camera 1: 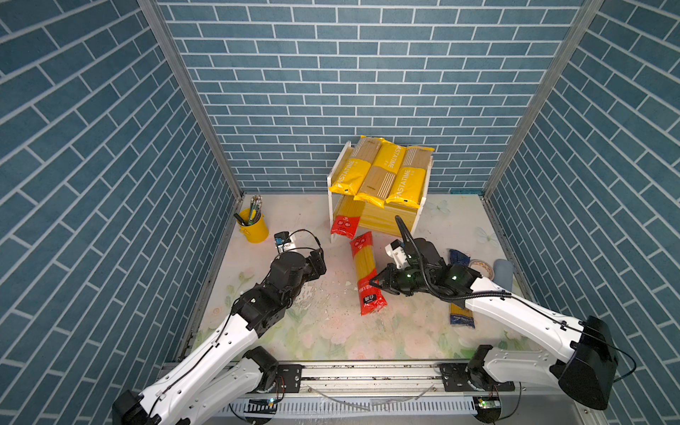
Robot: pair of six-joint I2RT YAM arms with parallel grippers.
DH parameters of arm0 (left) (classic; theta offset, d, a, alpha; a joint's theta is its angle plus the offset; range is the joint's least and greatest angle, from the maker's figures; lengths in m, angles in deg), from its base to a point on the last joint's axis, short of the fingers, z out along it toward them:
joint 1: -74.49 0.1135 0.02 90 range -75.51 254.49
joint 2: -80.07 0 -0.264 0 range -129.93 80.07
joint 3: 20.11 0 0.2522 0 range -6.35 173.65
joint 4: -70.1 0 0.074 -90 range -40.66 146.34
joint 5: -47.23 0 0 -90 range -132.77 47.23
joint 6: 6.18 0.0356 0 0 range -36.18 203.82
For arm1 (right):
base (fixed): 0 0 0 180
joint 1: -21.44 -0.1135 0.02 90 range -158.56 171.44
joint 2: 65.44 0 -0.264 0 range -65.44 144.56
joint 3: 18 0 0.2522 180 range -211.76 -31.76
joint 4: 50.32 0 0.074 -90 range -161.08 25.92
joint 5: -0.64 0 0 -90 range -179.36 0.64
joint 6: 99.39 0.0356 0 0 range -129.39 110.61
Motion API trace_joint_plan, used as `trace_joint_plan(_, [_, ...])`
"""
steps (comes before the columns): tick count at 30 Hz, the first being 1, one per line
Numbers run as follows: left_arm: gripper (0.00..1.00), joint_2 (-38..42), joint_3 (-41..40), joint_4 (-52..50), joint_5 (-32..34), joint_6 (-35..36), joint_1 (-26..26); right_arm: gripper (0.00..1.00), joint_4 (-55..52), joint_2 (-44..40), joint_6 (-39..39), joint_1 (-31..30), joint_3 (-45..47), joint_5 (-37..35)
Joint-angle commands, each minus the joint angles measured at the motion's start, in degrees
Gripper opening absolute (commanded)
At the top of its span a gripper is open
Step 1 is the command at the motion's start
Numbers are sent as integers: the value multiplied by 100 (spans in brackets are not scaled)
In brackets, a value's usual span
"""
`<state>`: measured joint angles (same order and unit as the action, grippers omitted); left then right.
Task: Arrange pasta packages on shelves
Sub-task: Place the pasta bag on the shelf.
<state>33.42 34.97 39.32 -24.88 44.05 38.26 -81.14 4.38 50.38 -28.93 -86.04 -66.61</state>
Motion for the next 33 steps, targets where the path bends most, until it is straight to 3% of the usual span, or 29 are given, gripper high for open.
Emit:
trace_joint_plan(1, [84, 143, 120, -298, 67, 110, 45, 0, 729, -358, -646, -33, -726, 38])
trace_joint_plan(18, [83, -174, -63, 510, -606, -244, 46, 0, -450, -1082, -1193, 110, -1063, -972])
trace_joint_plan(24, [82, -705, -21, 1039, -1128, -407, 27, 0, 572, -913, -1379, 439, -932, -1119])
trace_joint_plan(28, [82, -936, 75, 1246, -1199, -368, -131, 0, 1958, -720, -1187, 662, -421, -1665])
trace_joint_plan(33, [82, -1103, -62, 1747, -1307, -390, -275, 0, 3224, -27, -1106, 765, -426, -1804])
